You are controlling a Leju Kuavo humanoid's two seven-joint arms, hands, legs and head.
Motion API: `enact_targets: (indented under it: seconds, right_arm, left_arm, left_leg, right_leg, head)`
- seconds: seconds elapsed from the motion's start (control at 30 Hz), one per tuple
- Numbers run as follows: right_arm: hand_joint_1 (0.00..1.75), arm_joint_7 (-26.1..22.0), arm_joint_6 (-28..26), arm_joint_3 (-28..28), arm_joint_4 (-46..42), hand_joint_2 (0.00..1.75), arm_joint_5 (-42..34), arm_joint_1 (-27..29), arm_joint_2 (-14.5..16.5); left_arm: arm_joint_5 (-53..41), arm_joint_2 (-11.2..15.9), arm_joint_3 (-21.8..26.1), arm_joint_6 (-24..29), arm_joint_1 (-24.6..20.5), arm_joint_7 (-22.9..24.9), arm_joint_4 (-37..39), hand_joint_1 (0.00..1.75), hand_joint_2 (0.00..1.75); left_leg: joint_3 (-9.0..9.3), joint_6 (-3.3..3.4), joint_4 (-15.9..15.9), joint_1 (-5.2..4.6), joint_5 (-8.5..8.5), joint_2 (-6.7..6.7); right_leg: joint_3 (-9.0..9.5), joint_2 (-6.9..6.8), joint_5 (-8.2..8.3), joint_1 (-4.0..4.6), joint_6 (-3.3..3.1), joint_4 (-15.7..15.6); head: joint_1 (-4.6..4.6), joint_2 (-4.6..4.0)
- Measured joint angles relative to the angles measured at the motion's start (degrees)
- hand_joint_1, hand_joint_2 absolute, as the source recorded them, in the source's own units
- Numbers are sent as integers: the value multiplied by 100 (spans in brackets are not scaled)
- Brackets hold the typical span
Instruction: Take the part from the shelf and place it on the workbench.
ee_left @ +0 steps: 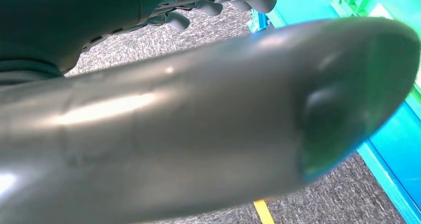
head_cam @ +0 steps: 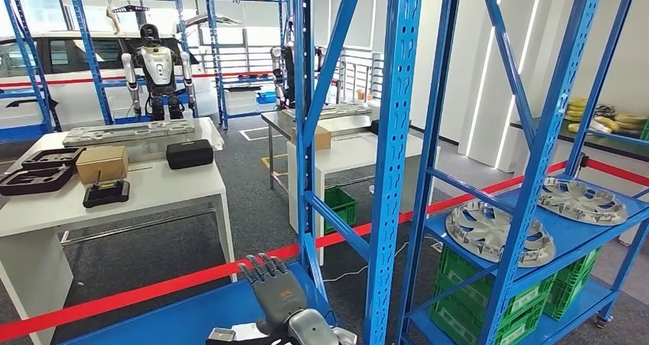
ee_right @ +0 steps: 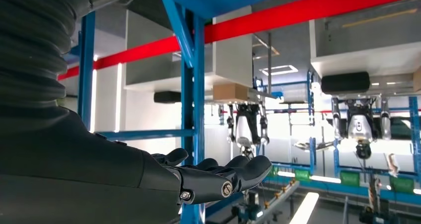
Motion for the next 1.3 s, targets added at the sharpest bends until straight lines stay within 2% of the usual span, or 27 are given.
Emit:
enact_targets:
  seconds: [0.07, 0.2, 0.33, 0.43, 0.8, 0.9, 1.17, 1.3]
  right_arm:
    - [0, 62, 117, -41, 1, 0, -19, 3, 17]
    - [0, 245, 619, -149, 2, 175, -142, 4, 51]
    - [0, 322, 1146, -199, 3, 175, -214, 4, 63]
    - [0, 289, 1333, -246, 6, 175, -260, 15, 64]
    - [0, -312, 1178, -455, 7, 175, -652, 290, 60]
    - [0, -438, 891, -553, 4, 175, -728, 352, 50]
    - [0, -1059, -689, -1007, -82, 175, -1365, 488, 106]
    - [0, -1452, -962, -1500, -113, 175, -1985, 639, 196]
  left_arm:
    - [4, 1, 0, 0, 0, 6, -1, 0, 0]
    - [6, 2, 0, 0, -1, 38, -1, 0, 0]
    - [1, 2, 0, -1, -6, 52, -1, 0, 0]
    - [-12, 2, 0, -3, -14, 59, -1, 0, 0]
    - [-27, -13, 0, -38, -17, 52, -1, 0, 0]
    - [-28, -25, 0, -42, -10, 51, -1, 0, 0]
    - [3, -43, 0, -27, 26, 0, 1, 0, 0]
    - [-33, -58, 0, -4, 28, 4, 3, 0, 0]
  left_leg:
    - [0, 0, 0, 0, 0, 0]
    - [0, 0, 0, 0, 0, 0]
    - [1, 0, 0, 0, 0, 0]
    - [2, 0, 0, -1, 0, 0]
    - [-1, 0, 0, -1, 0, 0]
    - [-2, 0, 0, -1, 0, 0]
    - [-5, 0, 0, 0, 0, 0]
    - [-11, 0, 0, 0, 0, 0]
  right_leg:
    - [-1, 0, 0, 0, 0, 0]
    - [-2, 0, 0, 0, 0, 0]
    - [-3, 0, 0, 0, 0, 0]
    - [-4, 1, 0, 1, 0, 0]
    - [-7, 1, 0, 2, 0, 0]
    - [-8, 1, 0, 1, 0, 0]
    - [-8, 0, 0, 0, 0, 0]
    - [-8, 0, -1, 0, 0, 0]
  head:
    - [1, 0]
    - [-1, 0]
    - [1, 0]
    - [1, 0]
    - [0, 0]
    - [0, 0]
    - [-1, 0]
    - [-1, 0]
